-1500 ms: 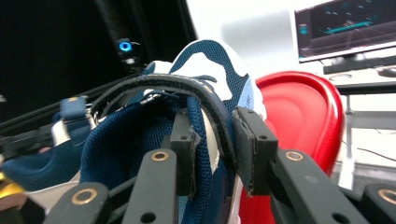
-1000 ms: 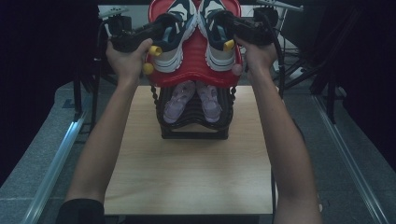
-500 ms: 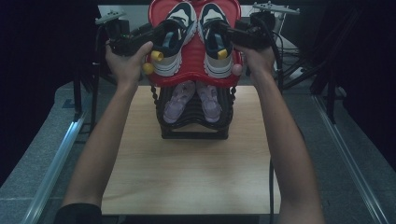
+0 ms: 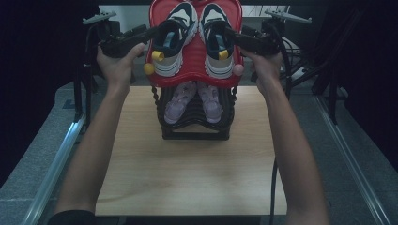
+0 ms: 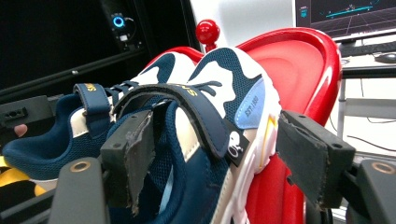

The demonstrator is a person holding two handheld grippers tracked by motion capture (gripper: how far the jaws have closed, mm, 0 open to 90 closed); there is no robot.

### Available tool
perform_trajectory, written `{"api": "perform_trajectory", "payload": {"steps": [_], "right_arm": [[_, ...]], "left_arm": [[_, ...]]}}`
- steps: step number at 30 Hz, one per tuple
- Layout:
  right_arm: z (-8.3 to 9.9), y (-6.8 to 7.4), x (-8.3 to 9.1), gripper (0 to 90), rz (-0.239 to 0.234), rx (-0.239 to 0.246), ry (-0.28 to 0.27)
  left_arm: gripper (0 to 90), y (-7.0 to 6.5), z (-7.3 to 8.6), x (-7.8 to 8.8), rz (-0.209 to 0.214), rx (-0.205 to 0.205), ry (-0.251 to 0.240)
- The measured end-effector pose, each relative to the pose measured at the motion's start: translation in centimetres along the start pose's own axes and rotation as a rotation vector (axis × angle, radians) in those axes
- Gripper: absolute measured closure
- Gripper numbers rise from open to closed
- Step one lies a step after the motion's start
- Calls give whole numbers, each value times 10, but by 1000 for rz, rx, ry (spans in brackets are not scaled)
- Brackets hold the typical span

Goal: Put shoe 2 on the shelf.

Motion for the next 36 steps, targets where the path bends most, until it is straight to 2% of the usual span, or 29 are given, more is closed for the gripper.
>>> {"api": "perform_trajectory", "payload": {"steps": [4, 7, 9, 10, 11, 17, 18, 22, 24, 28, 30, 36], "right_arm": [[2, -1, 10, 286, -1, 5, -16], [3, -1, 22, 302, -2, 26, -35], [4, 0, 27, 306, -6, 33, -43], [4, 0, 27, 306, -6, 33, -43], [4, 0, 33, 314, -21, 27, -61], [9, -1, 46, 326, -29, 30, -82], [12, -3, 51, 329, -30, 26, -89], [23, -8, 60, 335, -35, 22, -100], [29, -10, 64, 337, -32, 20, -101], [39, -16, 73, 340, -33, 11, -104], [43, -19, 78, 342, -31, 8, -110], [59, -26, 86, 344, -32, 2, -113]], "left_arm": [[457, 0, 0, 7, -1, -15, 11], [452, 3, 1, 17, -5, -19, 3], [441, 10, 3, 27, -9, -7, 2], [440, 10, 3, 27, -9, -7, 2], [440, 14, 4, 34, -8, -2, -2], [414, 23, 9, 47, 8, 4, 11], [413, 26, 13, 53, 21, 10, 10], [405, 32, 22, 64, 27, 9, 13], [403, 35, 26, 68, 30, 14, 18], [400, 38, 36, 75, 24, -3, 28], [397, 40, 41, 77, 29, 8, 35], [391, 44, 55, 86, 32, 11, 45]]}}
Point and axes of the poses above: each handheld gripper's, and its own axes: x roughly backward along the jaws, z roughly out of its underside, y roughly to its left, the point moved 1 cm from there along -x, roughly forward along the jaws, and after that the axes turned 1 degree about x, right-handed, at the moved point
